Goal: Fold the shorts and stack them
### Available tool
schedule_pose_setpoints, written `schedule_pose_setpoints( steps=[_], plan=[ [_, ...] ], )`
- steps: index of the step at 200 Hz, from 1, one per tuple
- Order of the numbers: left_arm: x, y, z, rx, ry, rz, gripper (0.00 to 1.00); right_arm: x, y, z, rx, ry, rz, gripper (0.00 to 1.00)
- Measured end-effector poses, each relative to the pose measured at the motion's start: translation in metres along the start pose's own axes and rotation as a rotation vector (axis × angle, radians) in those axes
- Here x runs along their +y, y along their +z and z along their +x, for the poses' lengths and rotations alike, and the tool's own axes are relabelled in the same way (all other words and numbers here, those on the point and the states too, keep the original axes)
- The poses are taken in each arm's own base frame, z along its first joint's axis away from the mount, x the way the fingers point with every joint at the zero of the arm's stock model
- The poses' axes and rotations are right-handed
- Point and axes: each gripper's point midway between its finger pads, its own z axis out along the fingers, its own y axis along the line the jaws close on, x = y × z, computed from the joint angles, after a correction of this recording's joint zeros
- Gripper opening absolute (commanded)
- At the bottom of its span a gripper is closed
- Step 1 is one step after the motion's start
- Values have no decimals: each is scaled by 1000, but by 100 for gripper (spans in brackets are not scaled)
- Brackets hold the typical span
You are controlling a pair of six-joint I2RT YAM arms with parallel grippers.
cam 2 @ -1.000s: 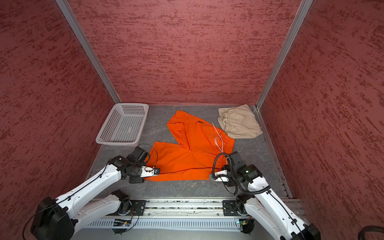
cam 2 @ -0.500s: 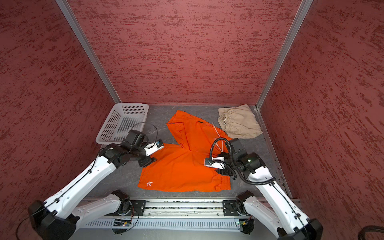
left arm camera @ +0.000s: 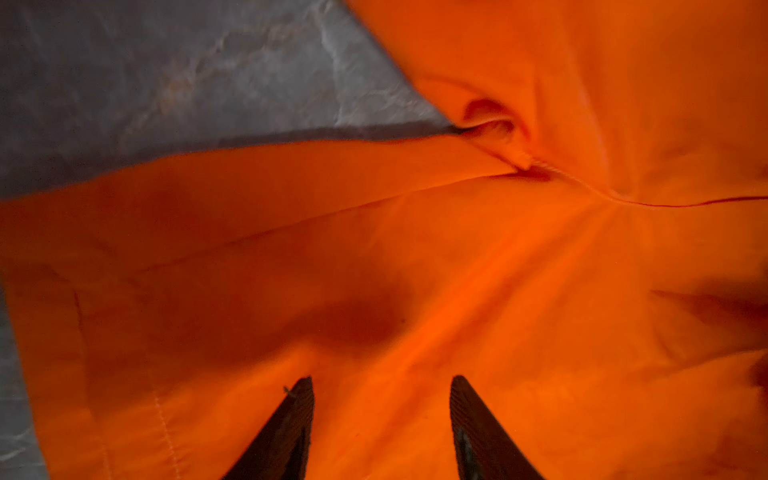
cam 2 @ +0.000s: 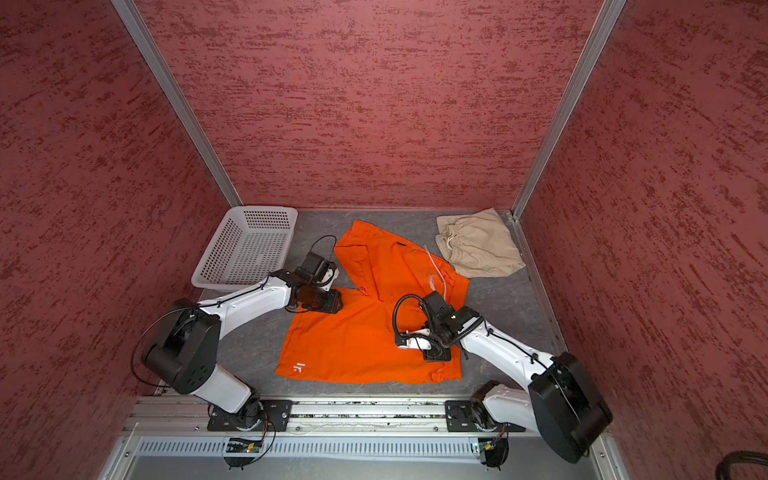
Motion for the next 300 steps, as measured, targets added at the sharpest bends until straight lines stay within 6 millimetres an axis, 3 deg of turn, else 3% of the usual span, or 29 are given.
schedule_pose_setpoints(
  steps=[19,36,74,88,103,134,163,199,225,274,300],
  plan=[
    [15,16,11,35,-94,-17,54,1,4,7,41,0,-9,51],
    [19,17,3,2,-158,5,54,2,7,17,91,4,-6,53],
    [24,10,3,-24,-233,29,56,-3,0,49,216,36,49,54],
    [25,0,3,-40,-254,39,56,-9,-9,49,223,62,68,54],
    [27,-22,-10,-111,-284,62,56,-27,-25,33,175,90,109,54],
    [41,-71,-47,-280,-355,104,55,-79,-70,-32,-78,164,245,56],
    [51,-83,-61,-321,-388,107,54,-122,-90,-79,-281,370,287,60],
    [45,-71,-76,-296,-394,137,54,-174,-66,-120,-431,700,206,60],
    [30,-66,-112,-311,-362,152,54,-191,-42,-127,-476,902,167,61],
    [7,-44,-162,-330,-312,178,53,-232,-22,-150,-633,1135,131,60],
    [-2,-29,-193,-338,-260,141,54,-245,-5,-149,-649,1229,127,57]
  ],
)
